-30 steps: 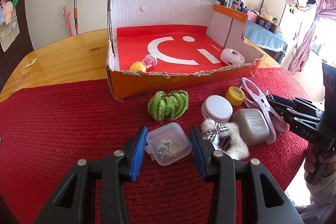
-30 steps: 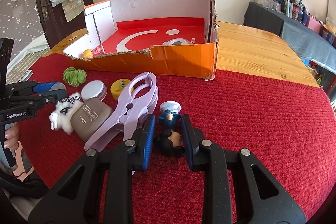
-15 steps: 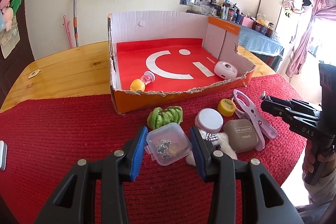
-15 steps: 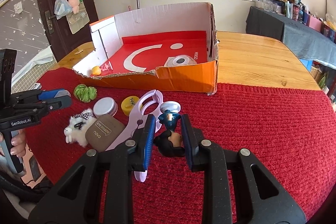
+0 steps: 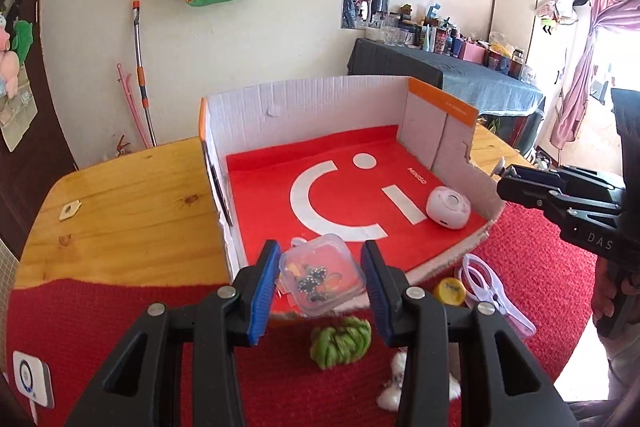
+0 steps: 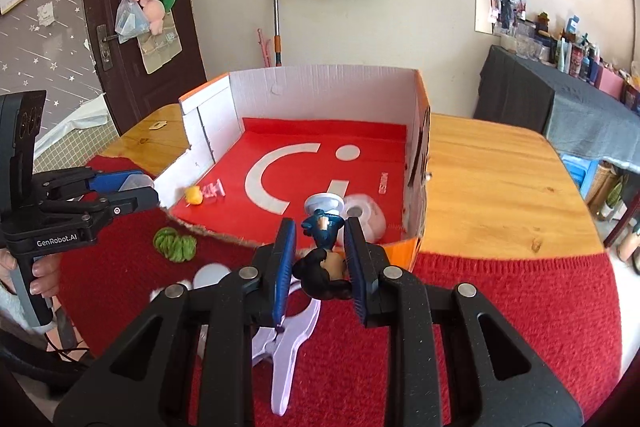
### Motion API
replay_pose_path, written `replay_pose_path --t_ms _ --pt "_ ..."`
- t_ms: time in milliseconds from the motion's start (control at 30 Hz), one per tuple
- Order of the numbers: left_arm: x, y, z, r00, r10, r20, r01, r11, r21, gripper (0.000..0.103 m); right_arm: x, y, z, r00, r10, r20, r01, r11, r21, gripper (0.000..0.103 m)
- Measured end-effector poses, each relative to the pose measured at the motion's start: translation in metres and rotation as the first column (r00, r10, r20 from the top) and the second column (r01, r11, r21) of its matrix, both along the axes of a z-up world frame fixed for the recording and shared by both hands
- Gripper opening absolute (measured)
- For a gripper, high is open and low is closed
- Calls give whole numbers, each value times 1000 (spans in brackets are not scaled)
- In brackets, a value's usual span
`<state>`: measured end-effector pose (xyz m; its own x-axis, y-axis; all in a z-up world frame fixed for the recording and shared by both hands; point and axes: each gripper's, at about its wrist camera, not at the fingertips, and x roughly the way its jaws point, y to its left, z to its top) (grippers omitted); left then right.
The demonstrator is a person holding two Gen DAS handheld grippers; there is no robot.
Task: Organize objects
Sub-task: 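Carry the clear box with left tool while right tool carries the figurine into the box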
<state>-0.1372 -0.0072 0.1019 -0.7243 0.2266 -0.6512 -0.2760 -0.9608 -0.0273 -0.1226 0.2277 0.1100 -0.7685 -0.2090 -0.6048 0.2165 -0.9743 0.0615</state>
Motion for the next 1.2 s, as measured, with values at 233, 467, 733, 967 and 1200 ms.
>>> replay_pose_path --t_ms 233,467,733,967,1200 --pt "-64 8 -5 998 21 58 -16 997 -76 44 -79 -13 -2 995 6 97 -17 994 110 24" --pt "-104 13 -28 989 43 139 -25 991 -129 44 -128 -26 -25 977 -17 213 -31 974 223 24" --pt "-125 15 -47 976 54 213 -18 986 -163 44 -150 -24 -49 946 -42 320 -46 964 262 24" --pt "-128 15 -52 971 57 233 -11 981 -196 44 -160 -22 -63 925 -49 376 -61 960 273 24" --pt "-126 23 -55 974 65 217 -11 971 -241 44 -161 -17 -68 919 -54 391 -56 963 265 24"
